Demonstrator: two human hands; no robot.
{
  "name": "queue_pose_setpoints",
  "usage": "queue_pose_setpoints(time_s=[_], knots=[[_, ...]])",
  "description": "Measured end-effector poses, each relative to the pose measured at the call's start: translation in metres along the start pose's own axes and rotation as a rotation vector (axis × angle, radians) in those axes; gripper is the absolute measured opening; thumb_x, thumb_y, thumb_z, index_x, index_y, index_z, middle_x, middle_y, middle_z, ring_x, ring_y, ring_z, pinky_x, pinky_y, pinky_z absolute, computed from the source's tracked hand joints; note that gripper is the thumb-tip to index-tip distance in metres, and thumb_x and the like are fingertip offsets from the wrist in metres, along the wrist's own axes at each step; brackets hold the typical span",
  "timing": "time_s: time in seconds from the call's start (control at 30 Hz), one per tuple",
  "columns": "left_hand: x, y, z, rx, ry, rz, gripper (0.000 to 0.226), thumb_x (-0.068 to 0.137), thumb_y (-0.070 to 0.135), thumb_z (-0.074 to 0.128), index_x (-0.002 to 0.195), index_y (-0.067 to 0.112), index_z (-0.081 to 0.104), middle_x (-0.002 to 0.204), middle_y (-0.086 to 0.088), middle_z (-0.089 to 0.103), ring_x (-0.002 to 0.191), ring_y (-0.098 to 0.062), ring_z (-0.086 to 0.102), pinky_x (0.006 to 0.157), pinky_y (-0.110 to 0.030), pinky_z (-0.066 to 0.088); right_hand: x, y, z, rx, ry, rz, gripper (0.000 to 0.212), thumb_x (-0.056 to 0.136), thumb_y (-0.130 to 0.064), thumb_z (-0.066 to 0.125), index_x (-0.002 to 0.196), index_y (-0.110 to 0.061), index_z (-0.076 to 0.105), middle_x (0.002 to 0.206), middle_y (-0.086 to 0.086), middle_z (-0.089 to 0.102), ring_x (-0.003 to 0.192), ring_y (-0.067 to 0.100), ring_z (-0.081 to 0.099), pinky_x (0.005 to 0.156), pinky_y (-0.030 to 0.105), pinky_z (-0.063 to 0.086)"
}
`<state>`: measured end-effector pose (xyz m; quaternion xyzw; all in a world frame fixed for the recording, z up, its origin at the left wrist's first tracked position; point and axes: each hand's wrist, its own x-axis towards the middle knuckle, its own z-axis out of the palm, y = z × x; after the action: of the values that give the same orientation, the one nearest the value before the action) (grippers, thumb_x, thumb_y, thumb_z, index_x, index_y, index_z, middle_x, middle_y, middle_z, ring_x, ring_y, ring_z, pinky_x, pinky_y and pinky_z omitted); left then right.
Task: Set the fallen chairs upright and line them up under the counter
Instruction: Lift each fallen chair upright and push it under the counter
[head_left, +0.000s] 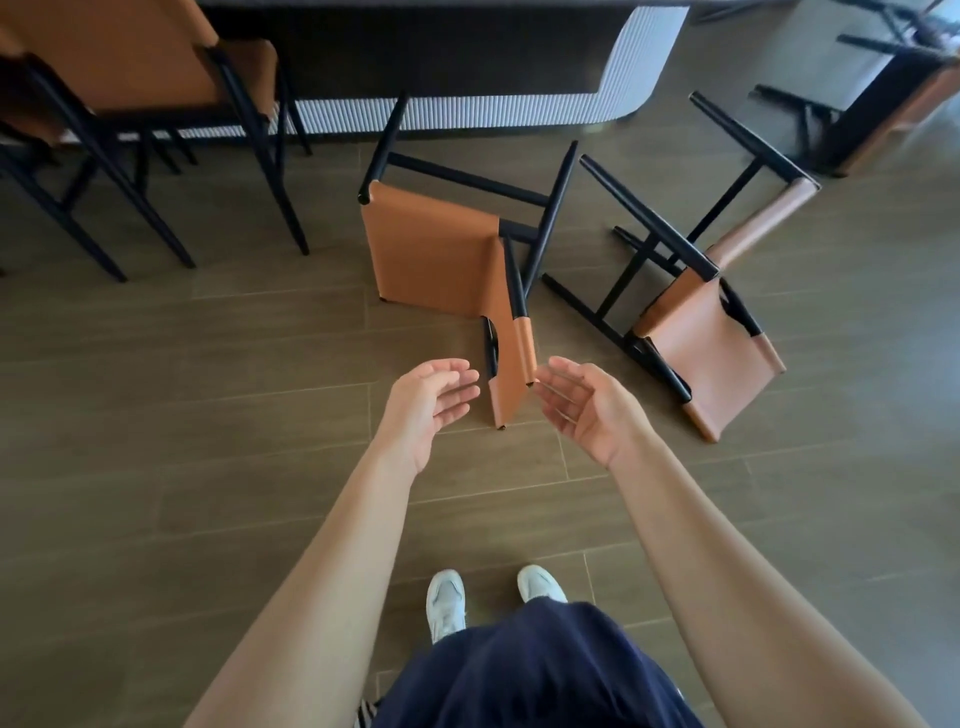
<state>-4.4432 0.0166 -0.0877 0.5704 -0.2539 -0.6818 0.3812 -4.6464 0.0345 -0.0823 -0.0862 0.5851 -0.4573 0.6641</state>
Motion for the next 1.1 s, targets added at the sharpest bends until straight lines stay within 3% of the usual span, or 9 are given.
queue_pose_setpoints(time_s=[0.27, 0.4, 0.5, 0.93, 1.1], knots=[[0.001, -0.037, 0.052, -0.021, 0.1, 0.017, 0.025, 0.096, 0.004, 0.045, 0.106, 0.01, 0.067, 0.1, -0.005, 0.075, 0.094, -0.019, 0.072, 0.083, -0.033, 0.054, 0.03, -0.014, -0.061, -0.137, -0.079, 0.088, 0.023, 0.094, -0.019, 0.055, 0.111, -0.013, 0.071, 0.106, 0.007, 0.075, 0.093, 0.019, 0.074, 0.074, 0.031, 0.057], [0.007, -0.06, 0.074, -0.054, 0.112, -0.01, 0.024, 0.097, 0.004, 0.046, 0.106, 0.009, 0.067, 0.1, -0.006, 0.075, 0.096, -0.021, 0.071, 0.085, -0.035, 0.054, 0.049, -0.015, -0.09, -0.179, -0.044, 0.099, 0.025, 0.096, -0.018, 0.052, 0.113, -0.011, 0.069, 0.104, 0.008, 0.076, 0.094, 0.021, 0.073, 0.083, 0.034, 0.056], [0.02, -0.079, 0.082, -0.067, 0.115, -0.037, 0.024, 0.097, 0.004, 0.045, 0.107, 0.008, 0.066, 0.099, -0.005, 0.075, 0.096, -0.021, 0.071, 0.087, -0.035, 0.054, 0.066, -0.008, -0.105, -0.182, -0.044, 0.114, 0.025, 0.097, -0.019, 0.052, 0.113, -0.011, 0.069, 0.104, 0.008, 0.076, 0.094, 0.022, 0.073, 0.079, 0.034, 0.055], [0.145, -0.197, 0.06, -0.044, 0.154, -0.031, 0.022, 0.096, 0.004, 0.047, 0.105, 0.009, 0.067, 0.1, -0.006, 0.075, 0.096, -0.02, 0.071, 0.087, -0.034, 0.055, 0.198, 0.099, -0.128, -0.138, -0.001, 0.117, 0.027, 0.098, -0.022, 0.049, 0.112, -0.009, 0.068, 0.106, 0.011, 0.075, 0.095, 0.022, 0.072, 0.079, 0.032, 0.054], [0.211, -0.258, 0.047, -0.102, 0.164, 0.019, 0.02, 0.095, 0.021, 0.06, 0.112, 0.013, 0.066, 0.102, -0.002, 0.075, 0.098, -0.017, 0.07, 0.089, -0.033, 0.054, 0.276, 0.148, -0.148, -0.104, 0.028, 0.101, 0.026, 0.098, -0.024, 0.05, 0.114, -0.009, 0.065, 0.105, 0.013, 0.075, 0.091, 0.023, 0.071, 0.08, 0.034, 0.053]])
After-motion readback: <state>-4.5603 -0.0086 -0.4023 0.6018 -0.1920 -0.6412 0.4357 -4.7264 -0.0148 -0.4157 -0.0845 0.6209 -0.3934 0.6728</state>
